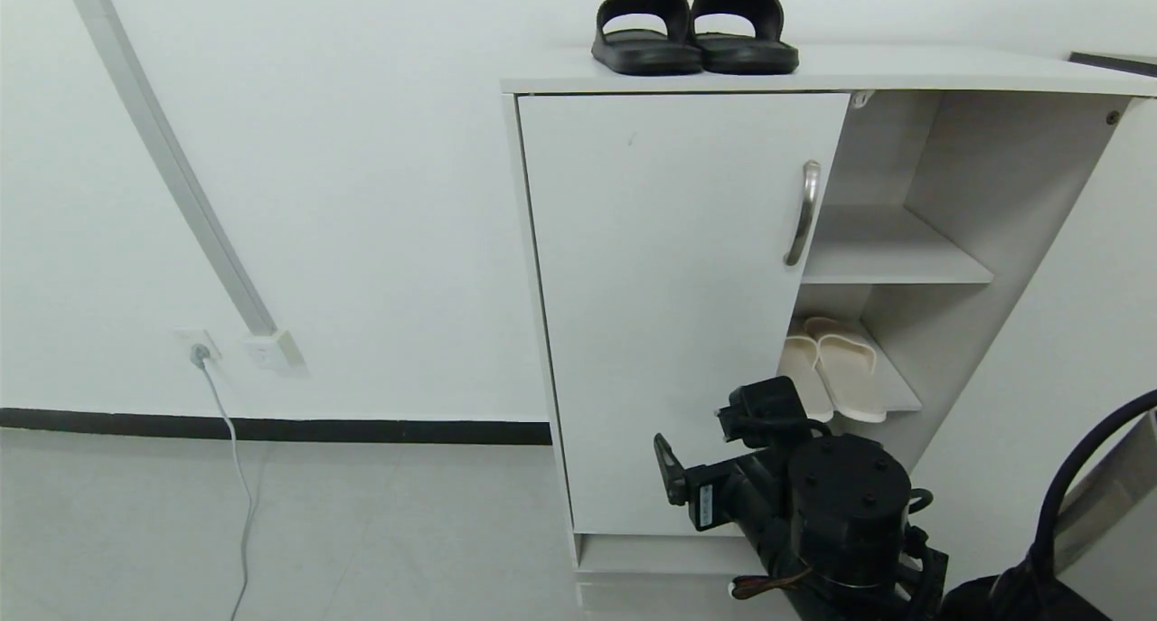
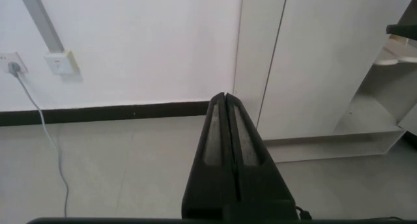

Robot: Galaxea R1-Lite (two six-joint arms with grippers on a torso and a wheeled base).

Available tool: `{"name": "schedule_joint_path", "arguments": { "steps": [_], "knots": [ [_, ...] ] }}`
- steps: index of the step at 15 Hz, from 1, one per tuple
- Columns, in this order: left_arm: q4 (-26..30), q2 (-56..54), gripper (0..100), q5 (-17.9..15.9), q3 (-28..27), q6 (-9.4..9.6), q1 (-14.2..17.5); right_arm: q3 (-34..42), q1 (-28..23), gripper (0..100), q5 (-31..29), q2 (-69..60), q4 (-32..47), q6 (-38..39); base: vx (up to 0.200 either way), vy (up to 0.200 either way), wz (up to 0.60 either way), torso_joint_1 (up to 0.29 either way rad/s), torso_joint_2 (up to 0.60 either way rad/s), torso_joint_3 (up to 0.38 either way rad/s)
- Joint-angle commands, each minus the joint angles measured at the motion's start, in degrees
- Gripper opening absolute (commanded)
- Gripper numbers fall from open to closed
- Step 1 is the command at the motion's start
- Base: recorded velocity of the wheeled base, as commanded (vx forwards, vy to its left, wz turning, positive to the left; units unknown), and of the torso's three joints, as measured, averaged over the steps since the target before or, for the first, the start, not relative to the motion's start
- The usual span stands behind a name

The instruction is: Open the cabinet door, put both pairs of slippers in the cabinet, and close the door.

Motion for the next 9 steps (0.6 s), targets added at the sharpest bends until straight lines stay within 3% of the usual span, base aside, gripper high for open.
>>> {"name": "schedule_joint_path", "arguments": {
  "steps": [1,9],
  "knots": [
    [0.00,0.07,0,0.01,0.01,-0.05,-0.04,-0.04,0.12,100,-0.03,0.12,-0.02,0.00,0.000,0.000,0.00,0.000,0.00,0.000],
    [0.00,0.07,0,0.01,0.01,-0.05,-0.04,-0.04,0.21,100,-0.21,0.21,-0.02,0.00,0.000,0.000,0.00,0.000,0.00,0.000]
  ]
}}
